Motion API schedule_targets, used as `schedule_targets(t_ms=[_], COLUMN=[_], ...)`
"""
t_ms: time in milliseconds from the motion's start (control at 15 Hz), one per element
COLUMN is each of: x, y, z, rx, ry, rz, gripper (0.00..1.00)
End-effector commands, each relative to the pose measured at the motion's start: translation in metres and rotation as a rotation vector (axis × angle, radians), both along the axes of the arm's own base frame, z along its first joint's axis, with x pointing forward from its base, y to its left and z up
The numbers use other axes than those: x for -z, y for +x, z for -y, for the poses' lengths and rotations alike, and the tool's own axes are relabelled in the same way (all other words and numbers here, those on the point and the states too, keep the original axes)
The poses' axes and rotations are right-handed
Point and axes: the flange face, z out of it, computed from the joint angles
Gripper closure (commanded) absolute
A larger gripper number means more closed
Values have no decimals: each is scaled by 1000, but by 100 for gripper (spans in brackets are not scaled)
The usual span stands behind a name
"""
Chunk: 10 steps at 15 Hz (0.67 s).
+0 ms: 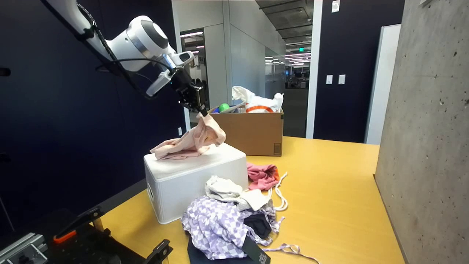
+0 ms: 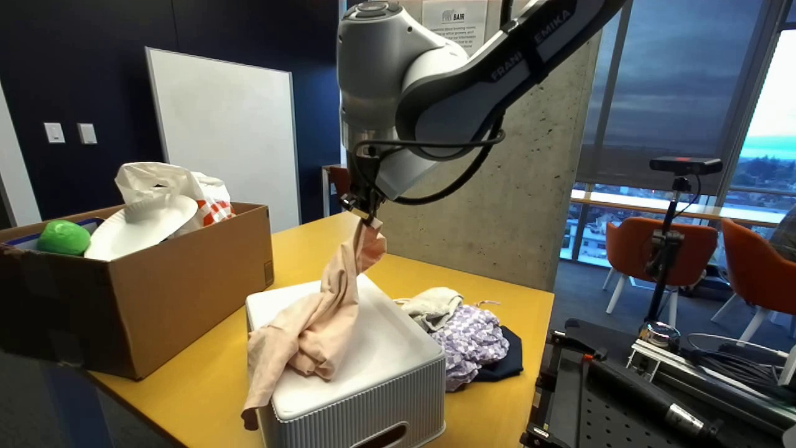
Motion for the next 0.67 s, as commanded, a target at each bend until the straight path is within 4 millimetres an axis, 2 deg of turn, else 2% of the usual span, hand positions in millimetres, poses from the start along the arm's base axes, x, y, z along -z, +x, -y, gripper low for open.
schedule_targets(t_ms=[0, 267, 533, 600], x=[-32, -49, -67, -77], y=[2, -5, -26, -32], z=[42, 111, 183, 198], rx=[96, 221, 363, 398], ry=[6, 18, 16, 8], rz=[54, 94, 136, 150], gripper=[99, 99, 99, 99])
